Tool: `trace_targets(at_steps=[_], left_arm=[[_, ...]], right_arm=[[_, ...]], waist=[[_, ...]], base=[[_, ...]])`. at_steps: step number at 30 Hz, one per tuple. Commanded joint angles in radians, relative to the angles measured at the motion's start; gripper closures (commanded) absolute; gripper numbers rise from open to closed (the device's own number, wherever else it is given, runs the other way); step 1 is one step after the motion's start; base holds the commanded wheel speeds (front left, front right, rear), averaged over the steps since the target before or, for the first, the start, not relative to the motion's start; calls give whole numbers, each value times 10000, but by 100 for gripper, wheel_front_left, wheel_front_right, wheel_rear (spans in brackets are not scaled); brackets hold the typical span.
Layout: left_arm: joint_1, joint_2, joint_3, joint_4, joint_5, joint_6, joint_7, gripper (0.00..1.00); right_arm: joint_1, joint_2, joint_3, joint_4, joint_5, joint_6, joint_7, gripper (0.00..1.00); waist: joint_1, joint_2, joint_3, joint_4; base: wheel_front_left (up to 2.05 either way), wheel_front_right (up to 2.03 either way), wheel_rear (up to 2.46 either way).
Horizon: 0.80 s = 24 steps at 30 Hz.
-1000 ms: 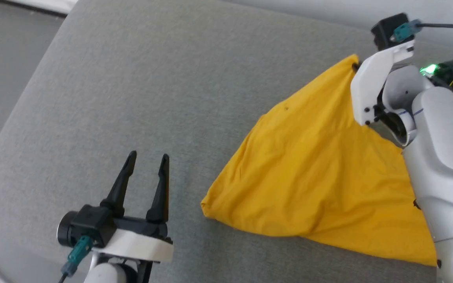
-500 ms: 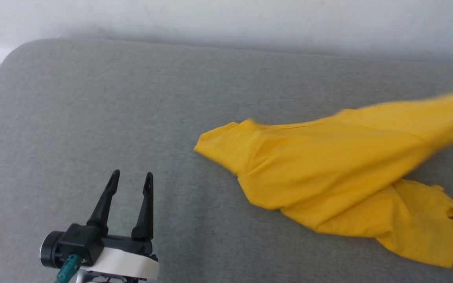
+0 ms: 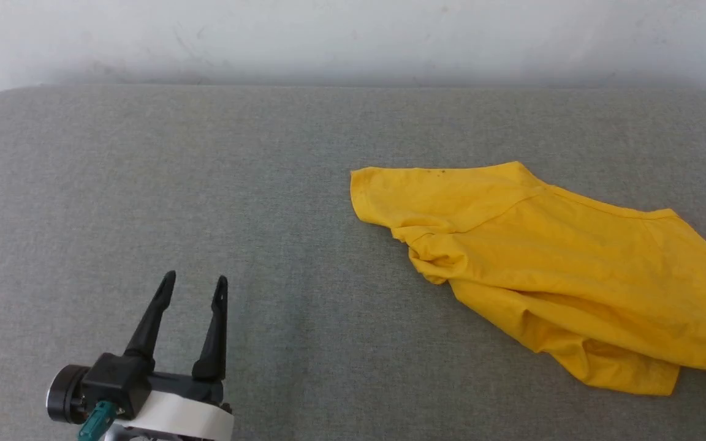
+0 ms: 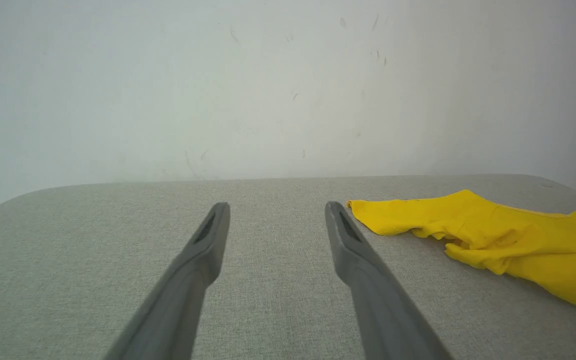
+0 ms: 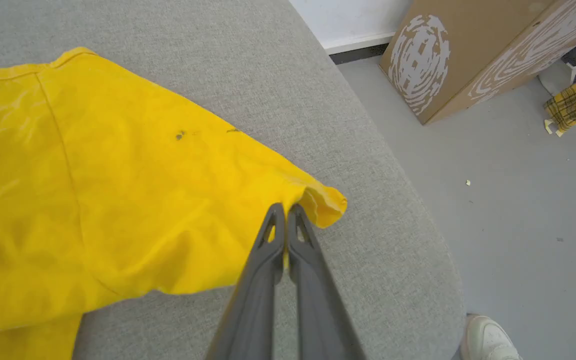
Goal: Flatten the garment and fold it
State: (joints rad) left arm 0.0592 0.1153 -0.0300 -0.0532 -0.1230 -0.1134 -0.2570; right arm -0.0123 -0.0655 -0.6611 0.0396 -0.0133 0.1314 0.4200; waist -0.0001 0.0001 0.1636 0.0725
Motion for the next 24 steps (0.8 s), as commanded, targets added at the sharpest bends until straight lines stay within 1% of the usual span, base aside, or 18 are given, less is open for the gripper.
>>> trace_targets(at_steps=[1, 5, 8, 11, 14, 17, 24], left_arm=[[26, 105, 50, 16, -37, -16, -47, 0], [-76, 160, 39, 9, -90, -25, -47, 0], [-131, 89, 12, -104, -145, -23, -47, 0], [-157, -22, -21, -318, -154, -12, -47, 0], [-50, -175, -44, -687, -67, 71, -47, 0], [189, -288, -30, -964, 18, 131, -47, 0], [847, -434, 91, -1222, 232, 217, -47, 0]], right_arm=[[-205, 31, 189, 65, -45, -7, -186, 0], [-746, 117, 997, -30, 345, -7, -881, 0], [-1008, 141, 1634, -615, 761, -7, -1473, 0], [-936, 147, 2253, -1379, 1222, -7, -2145, 0], [-431, 149, 2785, -2038, 1590, -7, -2876, 0], [318, 150, 3222, -2318, 1648, -7, -3709, 0], [1824, 151, 3829, -1912, 2132, -7, -5310, 0]], waist=[[1, -1, -3, -86], [1, -1, -63, -238], [1, -1, -105, -299], [1, -1, -158, -309], [1, -1, -230, -297], [1, -1, -340, -279], [1, -1, -600, -303]], base=[[0, 0, 0], [0, 0, 0], [0, 0, 0], [0, 0, 0], [0, 0, 0], [0, 0, 0], [0, 0, 0]])
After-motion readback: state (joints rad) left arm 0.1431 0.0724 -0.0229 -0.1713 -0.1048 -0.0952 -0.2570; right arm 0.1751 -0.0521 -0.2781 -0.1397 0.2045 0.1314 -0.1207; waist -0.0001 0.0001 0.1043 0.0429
